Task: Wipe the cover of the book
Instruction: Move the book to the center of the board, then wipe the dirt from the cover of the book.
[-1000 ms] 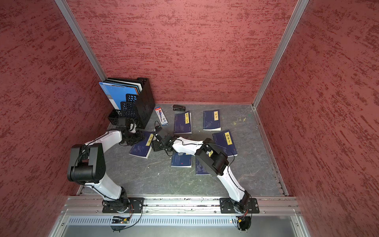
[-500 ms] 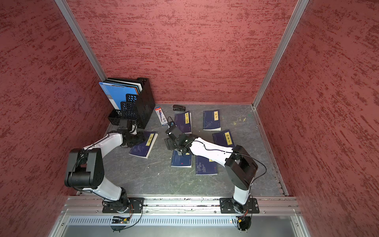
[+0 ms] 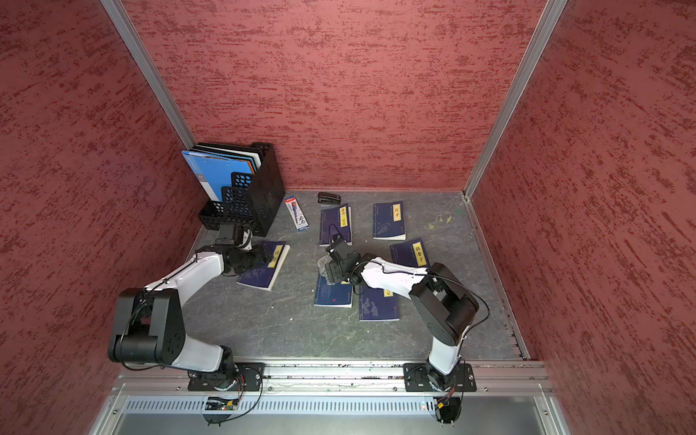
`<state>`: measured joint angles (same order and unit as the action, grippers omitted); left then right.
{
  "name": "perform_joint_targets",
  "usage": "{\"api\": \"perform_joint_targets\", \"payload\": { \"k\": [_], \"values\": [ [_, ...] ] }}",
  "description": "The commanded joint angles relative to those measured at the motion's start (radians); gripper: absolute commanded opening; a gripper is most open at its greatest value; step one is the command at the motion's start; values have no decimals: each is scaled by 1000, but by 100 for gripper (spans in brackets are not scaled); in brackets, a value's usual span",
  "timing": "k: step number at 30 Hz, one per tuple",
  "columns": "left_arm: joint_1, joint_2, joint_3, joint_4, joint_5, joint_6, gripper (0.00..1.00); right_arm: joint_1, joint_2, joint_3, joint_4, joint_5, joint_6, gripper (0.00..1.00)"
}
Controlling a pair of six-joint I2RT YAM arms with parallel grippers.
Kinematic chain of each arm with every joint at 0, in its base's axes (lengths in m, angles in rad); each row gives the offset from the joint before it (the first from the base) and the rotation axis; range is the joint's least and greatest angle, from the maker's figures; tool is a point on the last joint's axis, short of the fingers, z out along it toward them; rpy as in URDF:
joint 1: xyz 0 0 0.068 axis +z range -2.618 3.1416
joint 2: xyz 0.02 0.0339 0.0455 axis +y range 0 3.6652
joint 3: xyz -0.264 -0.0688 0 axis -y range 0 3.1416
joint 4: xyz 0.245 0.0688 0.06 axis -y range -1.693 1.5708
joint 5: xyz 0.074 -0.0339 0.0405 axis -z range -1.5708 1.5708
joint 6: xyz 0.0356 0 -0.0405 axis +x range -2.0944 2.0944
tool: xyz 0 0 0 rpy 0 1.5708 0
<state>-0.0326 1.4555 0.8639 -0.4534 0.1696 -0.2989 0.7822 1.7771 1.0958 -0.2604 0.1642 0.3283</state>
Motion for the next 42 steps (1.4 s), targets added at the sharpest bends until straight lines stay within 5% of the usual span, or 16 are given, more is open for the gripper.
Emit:
{"api": "perform_joint_targets", "payload": {
  "k": [1,11,25,42],
  "values": [
    [-19,-40,-12,-2,-22,3,86,-8,13,11,59,-33,-18,82],
    [-32,-67,-9,-5,-14,1,89,-8,-29,90,-41,-80,48,76],
    [-32,-51,-10,1,-16,4,90,54,47,90,81,-25,337,79],
    [-32,-60,-9,-3,-14,3,90,47,127,7,76,59,363,77]
  ]
}}
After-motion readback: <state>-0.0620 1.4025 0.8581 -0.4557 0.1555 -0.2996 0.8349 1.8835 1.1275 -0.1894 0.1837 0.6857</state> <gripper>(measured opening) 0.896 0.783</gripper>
